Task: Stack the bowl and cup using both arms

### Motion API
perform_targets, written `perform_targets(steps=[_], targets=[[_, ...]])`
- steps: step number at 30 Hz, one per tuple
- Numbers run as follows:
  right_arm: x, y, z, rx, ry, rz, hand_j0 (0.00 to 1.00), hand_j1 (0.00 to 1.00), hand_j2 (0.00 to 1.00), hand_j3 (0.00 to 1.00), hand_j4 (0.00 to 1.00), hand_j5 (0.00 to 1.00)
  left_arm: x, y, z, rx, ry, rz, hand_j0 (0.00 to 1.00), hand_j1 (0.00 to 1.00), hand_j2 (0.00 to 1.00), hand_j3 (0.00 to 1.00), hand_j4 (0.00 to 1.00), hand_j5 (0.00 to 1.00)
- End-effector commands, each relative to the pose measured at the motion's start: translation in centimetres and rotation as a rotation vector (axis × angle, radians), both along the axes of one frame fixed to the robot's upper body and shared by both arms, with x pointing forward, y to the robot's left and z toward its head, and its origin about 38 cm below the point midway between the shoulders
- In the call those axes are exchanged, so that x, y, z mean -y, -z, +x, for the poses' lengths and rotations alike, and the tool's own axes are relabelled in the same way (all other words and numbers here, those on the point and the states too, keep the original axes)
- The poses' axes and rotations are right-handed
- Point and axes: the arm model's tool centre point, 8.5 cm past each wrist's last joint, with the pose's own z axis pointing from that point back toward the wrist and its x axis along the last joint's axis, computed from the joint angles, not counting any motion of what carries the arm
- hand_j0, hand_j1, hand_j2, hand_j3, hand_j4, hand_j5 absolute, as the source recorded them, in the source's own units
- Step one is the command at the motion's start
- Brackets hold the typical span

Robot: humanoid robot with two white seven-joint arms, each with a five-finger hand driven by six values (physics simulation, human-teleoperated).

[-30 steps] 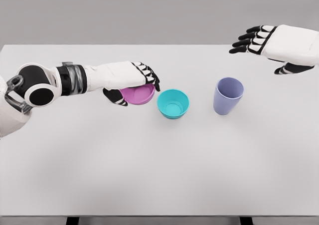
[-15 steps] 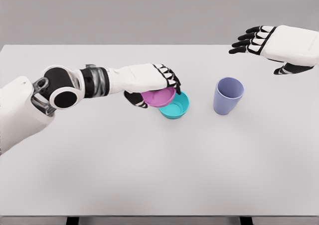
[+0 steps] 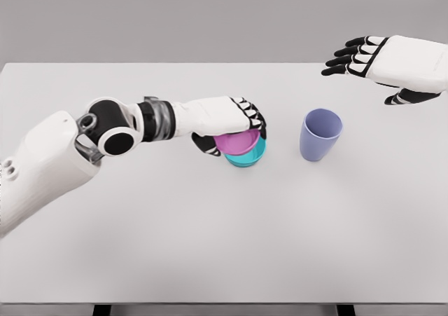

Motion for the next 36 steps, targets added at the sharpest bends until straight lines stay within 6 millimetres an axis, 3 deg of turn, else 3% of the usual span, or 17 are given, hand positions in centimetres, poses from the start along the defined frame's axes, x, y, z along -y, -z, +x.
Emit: perform_targets(steps=[1, 11, 36], targets=[[0.0, -0.1, 0.0, -0.001, 0.002, 0.005, 1.00, 1.00, 1.00, 1.00, 1.00, 1.00, 0.3, 0.2, 0.1, -0.005, 0.000, -0.003, 0.66, 0.66, 0.66, 0.66, 0.66, 0.66], [0.0, 0.0, 0.0, -0.003, 0.002, 0.005, 1.00, 1.00, 1.00, 1.00, 1.00, 1.00, 1.4, 1.8, 1.1, -0.040, -0.016, 0.021, 0.66, 0.66, 0.66, 0.66, 0.66, 0.66], [0.0, 0.0, 0.0, -0.003, 0.002, 0.005, 1.00, 1.00, 1.00, 1.00, 1.00, 1.00, 1.4, 2.5, 1.7, -0.052, -0.027, 0.030, 0.71, 0.71, 0.71, 0.71, 0.71, 0.71]])
